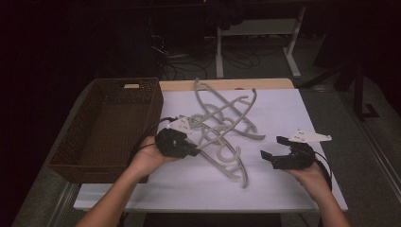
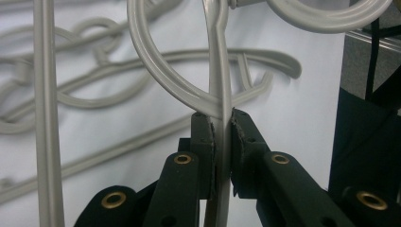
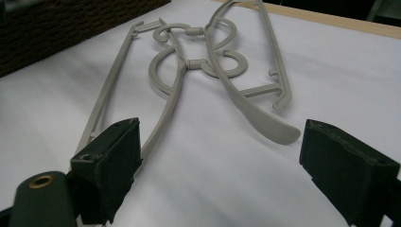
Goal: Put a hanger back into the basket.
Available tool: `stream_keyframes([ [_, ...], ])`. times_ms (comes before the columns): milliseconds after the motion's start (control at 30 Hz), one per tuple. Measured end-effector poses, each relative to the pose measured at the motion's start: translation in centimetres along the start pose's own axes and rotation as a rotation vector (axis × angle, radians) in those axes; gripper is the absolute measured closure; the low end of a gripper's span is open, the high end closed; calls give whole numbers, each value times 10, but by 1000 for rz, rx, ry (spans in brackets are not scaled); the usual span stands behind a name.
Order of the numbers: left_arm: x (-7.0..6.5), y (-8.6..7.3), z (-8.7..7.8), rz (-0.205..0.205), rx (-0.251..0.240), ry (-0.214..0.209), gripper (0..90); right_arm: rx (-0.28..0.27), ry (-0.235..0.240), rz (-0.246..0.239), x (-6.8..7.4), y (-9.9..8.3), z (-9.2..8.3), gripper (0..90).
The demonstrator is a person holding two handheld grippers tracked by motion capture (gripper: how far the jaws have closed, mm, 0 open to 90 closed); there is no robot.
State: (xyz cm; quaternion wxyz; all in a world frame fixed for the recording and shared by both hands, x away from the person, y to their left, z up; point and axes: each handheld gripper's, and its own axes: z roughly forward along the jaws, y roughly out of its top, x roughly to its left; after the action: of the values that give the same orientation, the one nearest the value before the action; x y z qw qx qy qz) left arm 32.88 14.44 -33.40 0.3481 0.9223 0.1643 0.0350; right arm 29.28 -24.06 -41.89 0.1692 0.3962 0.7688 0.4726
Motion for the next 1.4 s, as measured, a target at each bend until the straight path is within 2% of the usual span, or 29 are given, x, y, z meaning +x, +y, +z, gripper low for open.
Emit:
stream_keyframes([
  [100, 8, 7, -20, -19, -31, -25, 819, 10, 3, -6, 2, 0, 2, 128],
  [200, 16, 11, -36, -55, -68, -63, 820, 11, 4, -12, 2, 0, 3, 128],
  [400, 21, 20, -61, -70, -101, -69, 820, 12, 1, -12, 2, 0, 3, 129],
  [567, 23, 29, -83, -48, -101, -7, 822, 16, -1, -17, 2, 0, 4, 129],
  [733, 32, 29, -102, -53, -95, 55, 822, 19, 2, -22, 2, 0, 5, 129],
  [900, 47, 16, -123, -72, -79, 98, 822, 20, 2, -19, 2, 0, 5, 129],
  [1133, 68, -16, -147, -124, -51, 174, 821, 25, 0, -21, 2, 0, 7, 129],
  [1333, 77, -45, -166, -161, -21, 217, 821, 23, -1, -18, 2, -1, 7, 129],
  [1400, 80, -54, -169, -168, 3, 233, 821, 24, -2, -18, 1, -1, 7, 129],
])
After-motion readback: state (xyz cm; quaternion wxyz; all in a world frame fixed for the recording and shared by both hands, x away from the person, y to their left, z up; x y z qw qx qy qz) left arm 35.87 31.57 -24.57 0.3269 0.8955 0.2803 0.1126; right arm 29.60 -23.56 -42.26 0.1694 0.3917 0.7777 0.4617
